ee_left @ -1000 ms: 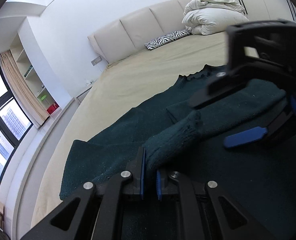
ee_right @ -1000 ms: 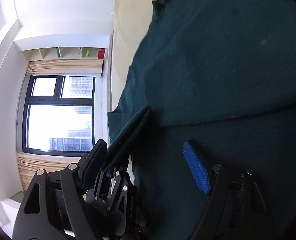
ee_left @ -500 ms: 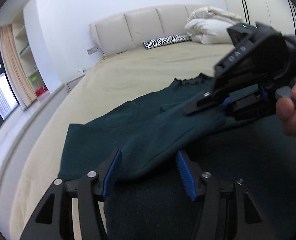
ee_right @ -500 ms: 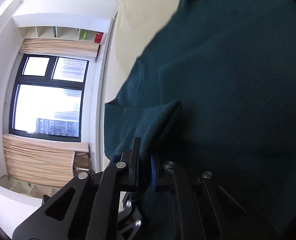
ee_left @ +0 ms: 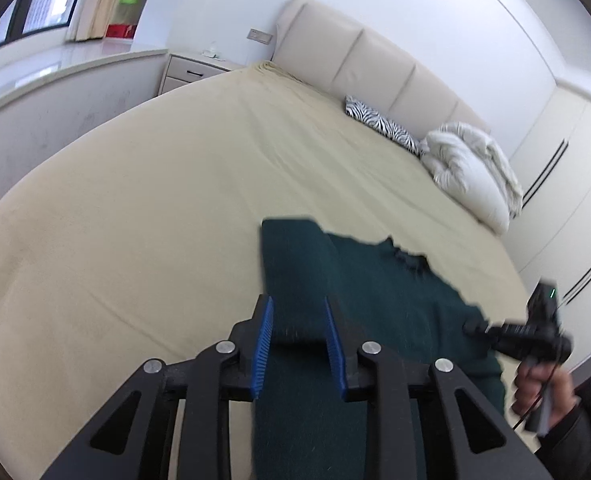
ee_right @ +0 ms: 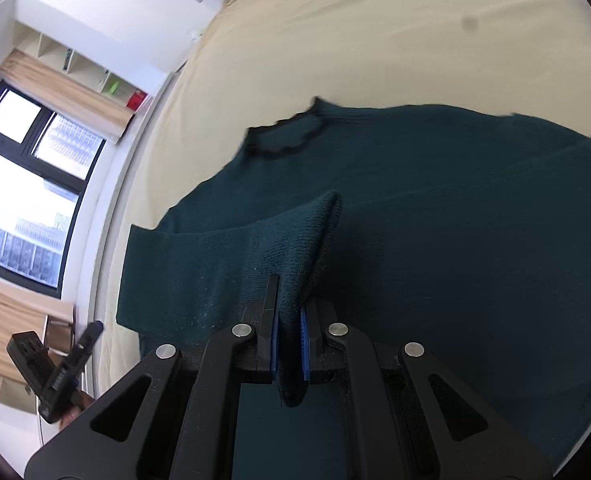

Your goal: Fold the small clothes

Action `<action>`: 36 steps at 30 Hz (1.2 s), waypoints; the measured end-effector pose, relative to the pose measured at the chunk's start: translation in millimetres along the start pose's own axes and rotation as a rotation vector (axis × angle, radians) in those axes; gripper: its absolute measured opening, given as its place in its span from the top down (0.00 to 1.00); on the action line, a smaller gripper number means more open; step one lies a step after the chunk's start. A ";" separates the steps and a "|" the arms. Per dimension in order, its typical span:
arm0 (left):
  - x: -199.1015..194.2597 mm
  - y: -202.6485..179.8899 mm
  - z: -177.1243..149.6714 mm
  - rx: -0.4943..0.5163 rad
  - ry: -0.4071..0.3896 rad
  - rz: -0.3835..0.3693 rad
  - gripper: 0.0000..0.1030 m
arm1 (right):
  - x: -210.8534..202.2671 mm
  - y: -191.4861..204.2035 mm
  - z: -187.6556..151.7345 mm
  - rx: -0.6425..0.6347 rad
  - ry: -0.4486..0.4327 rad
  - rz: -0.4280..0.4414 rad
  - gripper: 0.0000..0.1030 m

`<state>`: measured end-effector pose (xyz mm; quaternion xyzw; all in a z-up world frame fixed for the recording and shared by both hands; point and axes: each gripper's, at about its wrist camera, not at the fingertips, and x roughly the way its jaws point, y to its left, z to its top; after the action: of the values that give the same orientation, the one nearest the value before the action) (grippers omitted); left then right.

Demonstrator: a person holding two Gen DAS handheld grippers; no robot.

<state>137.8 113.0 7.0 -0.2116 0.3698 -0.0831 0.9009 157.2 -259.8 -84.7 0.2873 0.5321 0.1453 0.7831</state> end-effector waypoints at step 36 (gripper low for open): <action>146.7 9.7 36.4 -0.106 0.229 -0.073 0.76 | 9.1 -60.8 -13.3 0.192 -0.054 0.041 0.74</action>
<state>267.8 88.4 -66.7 -0.2611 0.4661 -0.1196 0.8368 143.8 -299.2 -131.8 0.3757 0.5165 0.1017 0.7628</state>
